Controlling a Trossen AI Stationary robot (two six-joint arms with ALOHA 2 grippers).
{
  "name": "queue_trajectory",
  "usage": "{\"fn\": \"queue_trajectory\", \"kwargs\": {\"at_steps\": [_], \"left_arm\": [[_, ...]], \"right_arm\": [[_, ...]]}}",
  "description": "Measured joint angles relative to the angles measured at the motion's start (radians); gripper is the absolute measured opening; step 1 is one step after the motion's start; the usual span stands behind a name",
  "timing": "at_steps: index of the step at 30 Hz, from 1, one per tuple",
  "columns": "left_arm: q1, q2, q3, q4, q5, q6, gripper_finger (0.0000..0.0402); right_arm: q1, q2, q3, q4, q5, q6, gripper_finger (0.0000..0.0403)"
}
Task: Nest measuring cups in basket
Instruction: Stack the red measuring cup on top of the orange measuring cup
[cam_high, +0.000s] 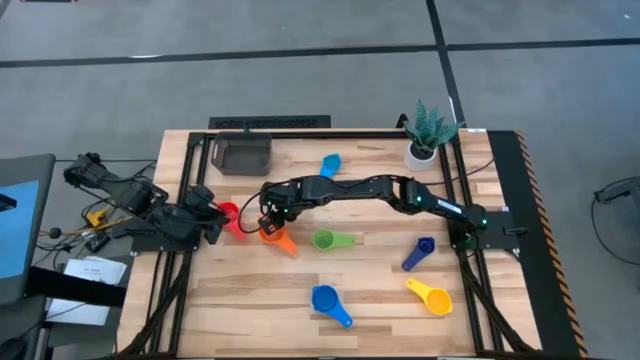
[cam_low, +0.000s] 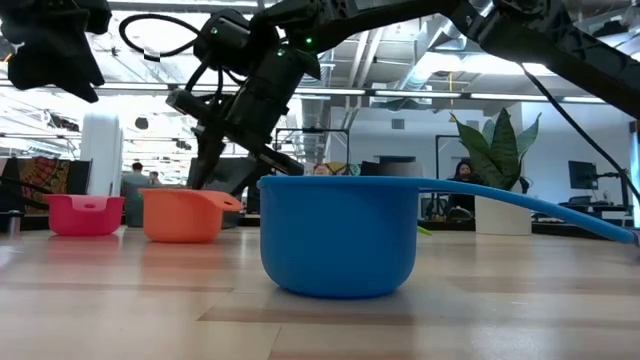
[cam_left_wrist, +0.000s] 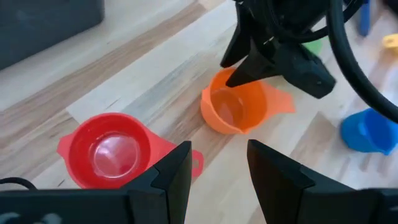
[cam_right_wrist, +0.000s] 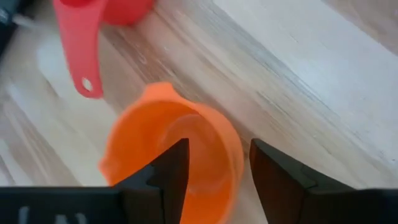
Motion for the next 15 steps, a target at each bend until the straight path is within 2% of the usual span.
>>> {"fn": "queue_trajectory", "kwargs": {"at_steps": [8,15], "left_arm": [[0.000,-0.136,0.000,-0.067,-0.003,0.026,0.0143],[0.000,-0.140,0.000,-0.112,0.081,0.008,0.0143]], "right_arm": [[-0.006,-0.006,0.002,0.156,0.052,-0.020,0.0188],[-0.003,-0.008,0.002,0.328,0.039,-0.112,0.0206]]}}
